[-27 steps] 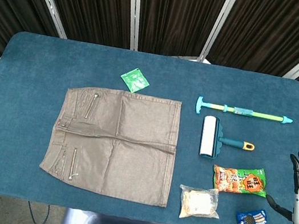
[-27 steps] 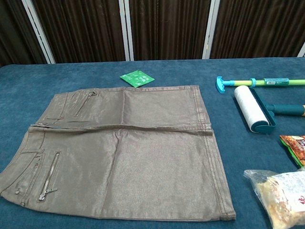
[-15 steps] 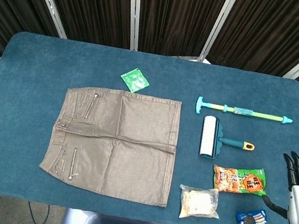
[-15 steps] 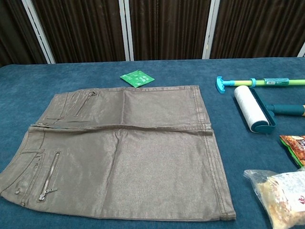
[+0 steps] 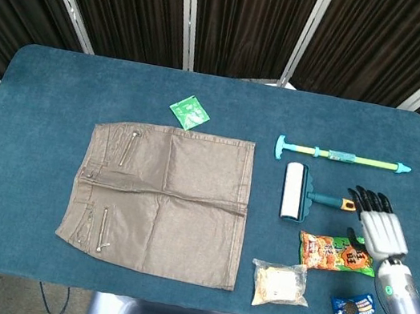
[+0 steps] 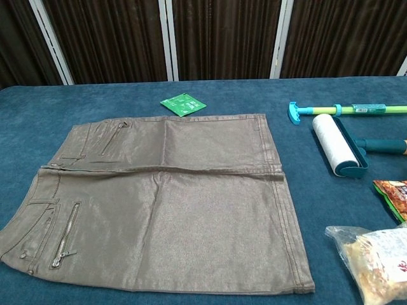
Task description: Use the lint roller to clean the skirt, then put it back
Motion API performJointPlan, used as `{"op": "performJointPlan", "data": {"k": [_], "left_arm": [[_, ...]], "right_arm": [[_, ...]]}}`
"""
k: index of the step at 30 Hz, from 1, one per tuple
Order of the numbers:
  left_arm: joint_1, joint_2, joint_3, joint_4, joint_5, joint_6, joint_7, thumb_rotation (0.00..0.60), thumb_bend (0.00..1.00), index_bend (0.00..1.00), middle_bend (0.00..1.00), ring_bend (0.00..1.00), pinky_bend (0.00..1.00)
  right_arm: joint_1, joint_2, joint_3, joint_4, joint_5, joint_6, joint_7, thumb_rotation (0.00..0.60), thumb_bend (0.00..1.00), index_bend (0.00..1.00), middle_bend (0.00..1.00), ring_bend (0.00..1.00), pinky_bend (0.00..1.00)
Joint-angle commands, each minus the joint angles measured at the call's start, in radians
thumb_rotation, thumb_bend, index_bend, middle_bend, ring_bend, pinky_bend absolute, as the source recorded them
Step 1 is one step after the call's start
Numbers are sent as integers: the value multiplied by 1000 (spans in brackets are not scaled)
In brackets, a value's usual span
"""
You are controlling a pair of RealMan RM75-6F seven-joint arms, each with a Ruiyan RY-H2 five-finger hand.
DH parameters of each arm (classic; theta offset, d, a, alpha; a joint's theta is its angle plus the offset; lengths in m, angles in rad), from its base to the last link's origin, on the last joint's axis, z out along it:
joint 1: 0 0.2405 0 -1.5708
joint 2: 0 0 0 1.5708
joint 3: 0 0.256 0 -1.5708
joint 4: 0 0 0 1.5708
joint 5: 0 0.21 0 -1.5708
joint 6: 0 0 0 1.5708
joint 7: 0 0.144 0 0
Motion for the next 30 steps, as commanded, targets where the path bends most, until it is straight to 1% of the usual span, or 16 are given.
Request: {"op": "performJointPlan", "data": {"k": [1,4,7,15,20,30], "left_arm": [[-8,-11,-8,4,-22,-15,20,600,0,0,0,0,0],[-17,-20,-12,9,-43,-33,39,600,0,0,0,0,0],[-25,-28,-17,12,-61,-46,56,600,0,0,0,0,0],[-37,-42,-24,19,-85,-64,81,600,0,0,0,0,0],[-40,-46,-26,20,-94,-67,89,600,0,0,0,0,0],[-42,-52,-27,22,-103,-69,101,600,0,0,0,0,0]], "right_arm": [[98,-126,3,173,24,-107,25,600,408,16,0,0,0],[133,-185,-5,265,27,-151,18,600,408,17,0,0,0],[156,-233,-16,334,25,-180,19,600,409,17,0,0,0],[188,-315,-33,454,14,-214,45,600,408,34,0,0,0],[216,-378,-41,566,11,-247,54,600,409,38,0,0,0],[250,-443,-57,682,-6,-280,76,600,408,52,0,0,0]]}}
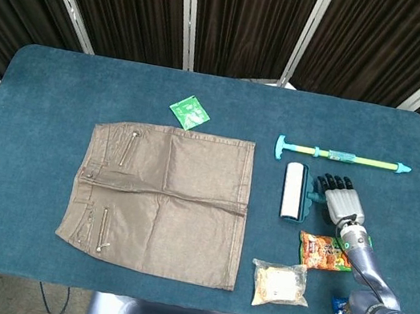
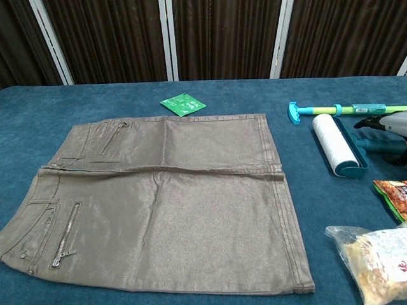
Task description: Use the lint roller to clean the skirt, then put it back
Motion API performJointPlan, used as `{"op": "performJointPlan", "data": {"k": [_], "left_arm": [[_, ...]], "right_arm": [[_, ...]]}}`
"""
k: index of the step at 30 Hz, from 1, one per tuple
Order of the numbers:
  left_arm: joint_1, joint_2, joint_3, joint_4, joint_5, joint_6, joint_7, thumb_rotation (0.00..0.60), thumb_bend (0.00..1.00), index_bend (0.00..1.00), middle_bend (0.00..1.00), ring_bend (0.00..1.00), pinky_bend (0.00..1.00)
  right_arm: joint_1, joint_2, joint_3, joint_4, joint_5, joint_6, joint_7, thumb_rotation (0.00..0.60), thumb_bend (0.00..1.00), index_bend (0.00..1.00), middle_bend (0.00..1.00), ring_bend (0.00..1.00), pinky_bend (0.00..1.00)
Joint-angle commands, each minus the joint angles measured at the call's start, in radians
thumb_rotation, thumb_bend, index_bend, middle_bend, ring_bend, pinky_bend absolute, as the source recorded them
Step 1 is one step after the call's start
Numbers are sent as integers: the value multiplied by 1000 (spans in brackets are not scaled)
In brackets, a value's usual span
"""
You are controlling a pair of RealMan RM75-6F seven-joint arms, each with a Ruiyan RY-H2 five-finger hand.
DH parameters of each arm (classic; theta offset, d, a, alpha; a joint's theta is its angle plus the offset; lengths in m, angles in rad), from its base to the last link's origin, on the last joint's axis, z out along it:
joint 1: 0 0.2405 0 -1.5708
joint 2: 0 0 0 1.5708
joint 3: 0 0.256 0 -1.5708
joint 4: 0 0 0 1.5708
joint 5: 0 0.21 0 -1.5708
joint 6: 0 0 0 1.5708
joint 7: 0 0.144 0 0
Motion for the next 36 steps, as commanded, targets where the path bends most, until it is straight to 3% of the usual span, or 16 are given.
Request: {"op": "performJointPlan", "data": {"k": [1,5,7,10,13,19,24,31,36], "left_arm": [[-1,-1,-1,1,-3,-1,2,600,0,0,0,0,0],[-3,-3,-2,4,-9,-4,4,600,0,0,0,0,0],[-4,-4,-3,5,-12,-5,6,600,0,0,0,0,0],[-6,-6,-4,6,-17,-8,8,600,0,0,0,0,0],[-7,-8,-4,9,-21,-11,11,600,0,0,0,0,0],[-10,-10,-3,10,-23,-17,13,600,0,0,0,0,0],[-8,-5,1,3,-10,-11,5,600,0,0,0,0,0],[0,13,9,-11,19,2,-27,600,0,0,0,0,0],[5,24,16,-21,44,12,-45,600,0,0,0,0,0]], "right_arm": [[12,-20,-6,31,-7,-9,8,600,408,63,1,0,0],[22,-52,-7,86,-8,-19,15,600,408,122,52,0,0],[26,-70,-8,118,-12,-16,22,600,412,192,155,42,1],[26,-97,-10,165,-26,20,33,600,449,306,335,198,135],[23,-117,-17,202,-50,68,55,600,552,386,431,303,301],[15,-126,-47,243,-110,153,133,600,708,434,473,349,380],[9,-104,-62,227,-145,219,165,600,739,441,479,352,384],[10,-13,-51,86,-178,334,166,600,760,444,479,353,385],[30,96,-51,-128,-233,418,59,600,783,444,479,353,385]]}}
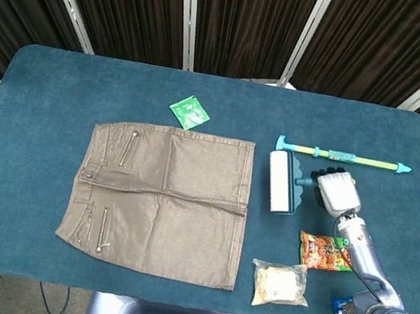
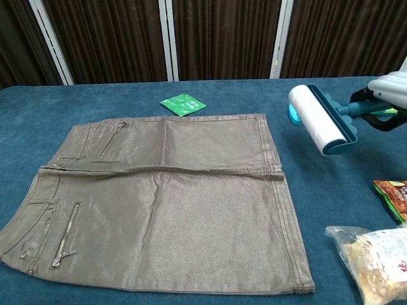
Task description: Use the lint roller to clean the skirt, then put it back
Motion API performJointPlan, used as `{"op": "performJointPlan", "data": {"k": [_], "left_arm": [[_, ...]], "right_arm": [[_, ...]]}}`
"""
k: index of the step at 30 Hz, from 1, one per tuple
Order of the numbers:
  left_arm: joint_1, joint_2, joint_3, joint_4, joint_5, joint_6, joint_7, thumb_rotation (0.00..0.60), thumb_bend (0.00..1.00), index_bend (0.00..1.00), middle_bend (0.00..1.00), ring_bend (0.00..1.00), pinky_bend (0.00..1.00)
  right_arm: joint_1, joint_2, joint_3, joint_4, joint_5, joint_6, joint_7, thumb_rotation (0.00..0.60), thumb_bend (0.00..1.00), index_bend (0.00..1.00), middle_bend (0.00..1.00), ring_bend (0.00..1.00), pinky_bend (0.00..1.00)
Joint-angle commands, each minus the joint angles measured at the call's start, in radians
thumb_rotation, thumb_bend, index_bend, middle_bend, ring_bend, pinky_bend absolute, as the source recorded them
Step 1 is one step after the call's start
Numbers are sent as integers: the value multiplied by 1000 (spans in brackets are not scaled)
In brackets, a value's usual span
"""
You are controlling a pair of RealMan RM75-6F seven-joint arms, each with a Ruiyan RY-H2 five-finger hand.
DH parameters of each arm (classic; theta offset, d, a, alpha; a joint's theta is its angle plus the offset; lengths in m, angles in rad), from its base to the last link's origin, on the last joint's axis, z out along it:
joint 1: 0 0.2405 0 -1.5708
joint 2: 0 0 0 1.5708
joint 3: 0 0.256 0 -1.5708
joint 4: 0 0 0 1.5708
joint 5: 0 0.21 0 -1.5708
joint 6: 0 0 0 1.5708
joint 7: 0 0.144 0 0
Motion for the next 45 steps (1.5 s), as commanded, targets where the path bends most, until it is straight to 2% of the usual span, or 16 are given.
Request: {"op": "performJointPlan", "data": {"k": [1,7,11,17,23,29,36,45], "left_arm": [[2,5,5,-5,12,4,-7,600,0,0,0,0,0],[4,9,12,-7,26,3,-14,600,0,0,0,0,0],[3,11,14,-6,26,-2,-19,600,0,0,0,0,0],[3,15,15,-3,24,-6,-28,600,0,0,0,0,0],[3,20,13,1,17,-9,-45,600,0,0,0,0,0],[1,27,11,4,6,-21,-58,600,0,0,0,0,0],[-2,31,9,4,-2,-28,-63,600,0,0,0,0,0],[-3,30,13,-1,4,-28,-56,600,0,0,0,0,0]], "right_arm": [[21,108,3,-203,-56,76,-114,600,790,444,479,353,385],[61,227,5,-538,-83,36,-369,600,824,444,479,355,388],[86,264,9,-718,-63,-30,-551,600,834,445,480,360,392],[113,240,9,-877,4,-115,-831,600,836,445,486,370,407],[129,155,4,-914,96,-157,-1058,600,843,447,488,374,425],[134,78,-1,-903,200,-155,-1219,600,846,448,488,379,430],[138,40,-20,-879,266,-135,-1318,600,846,452,489,379,430],[122,72,-29,-765,304,-93,-1318,600,854,458,494,383,430]]}}
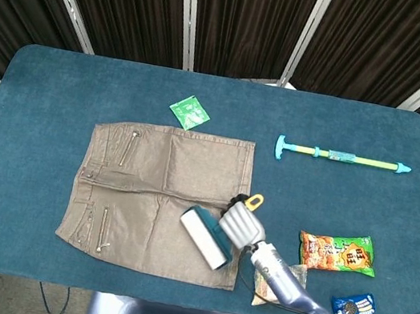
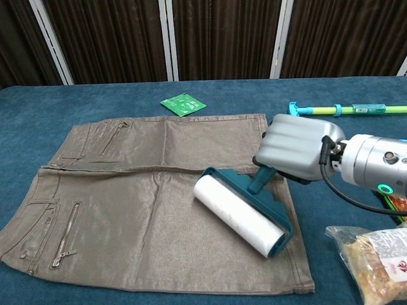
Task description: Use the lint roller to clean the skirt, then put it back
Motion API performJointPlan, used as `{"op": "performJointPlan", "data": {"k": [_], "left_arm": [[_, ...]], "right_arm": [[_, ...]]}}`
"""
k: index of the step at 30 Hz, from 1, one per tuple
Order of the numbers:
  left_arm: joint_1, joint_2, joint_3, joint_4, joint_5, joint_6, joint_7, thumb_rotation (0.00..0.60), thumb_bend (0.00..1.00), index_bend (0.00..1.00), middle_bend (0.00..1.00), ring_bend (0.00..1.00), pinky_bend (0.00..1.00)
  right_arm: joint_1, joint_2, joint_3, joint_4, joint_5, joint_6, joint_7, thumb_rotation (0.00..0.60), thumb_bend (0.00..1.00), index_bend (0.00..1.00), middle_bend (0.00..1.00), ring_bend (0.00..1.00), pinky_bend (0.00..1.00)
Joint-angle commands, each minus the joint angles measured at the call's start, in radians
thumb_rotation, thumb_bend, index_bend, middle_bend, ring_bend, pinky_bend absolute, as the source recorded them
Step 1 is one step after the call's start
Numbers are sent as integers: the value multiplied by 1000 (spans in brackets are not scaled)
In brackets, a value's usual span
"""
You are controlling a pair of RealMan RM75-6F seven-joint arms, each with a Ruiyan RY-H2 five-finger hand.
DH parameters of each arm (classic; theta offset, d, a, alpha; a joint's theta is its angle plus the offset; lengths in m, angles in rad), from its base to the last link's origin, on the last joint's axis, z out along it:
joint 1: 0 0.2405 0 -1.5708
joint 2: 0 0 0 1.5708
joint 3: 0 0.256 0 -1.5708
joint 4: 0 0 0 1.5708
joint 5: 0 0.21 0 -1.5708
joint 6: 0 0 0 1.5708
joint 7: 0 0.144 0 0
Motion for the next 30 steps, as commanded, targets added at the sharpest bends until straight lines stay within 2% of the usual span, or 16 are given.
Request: {"op": "performJointPlan", "data": {"k": [1,6,12,20,30], "left_arm": [[0,-1,1,-2,3,2,3,600,0,0,0,0,0],[-1,-2,3,-10,11,3,10,600,0,0,0,0,0],[-3,-6,6,-16,13,2,25,600,0,0,0,0,0],[-3,-6,6,-19,14,4,25,600,0,0,0,0,0],[-2,-2,4,-10,9,4,7,600,0,0,0,0,0]], "right_arm": [[-10,18,-7,61,18,16,9,600,857,459,495,383,430],[-24,36,-15,135,31,25,40,600,861,460,496,385,430],[-28,55,-29,156,6,33,78,600,861,461,497,385,430],[-15,45,-50,96,-57,42,76,600,864,462,499,388,431],[23,-9,-57,-31,-75,32,-60,600,866,463,501,390,431]]}}
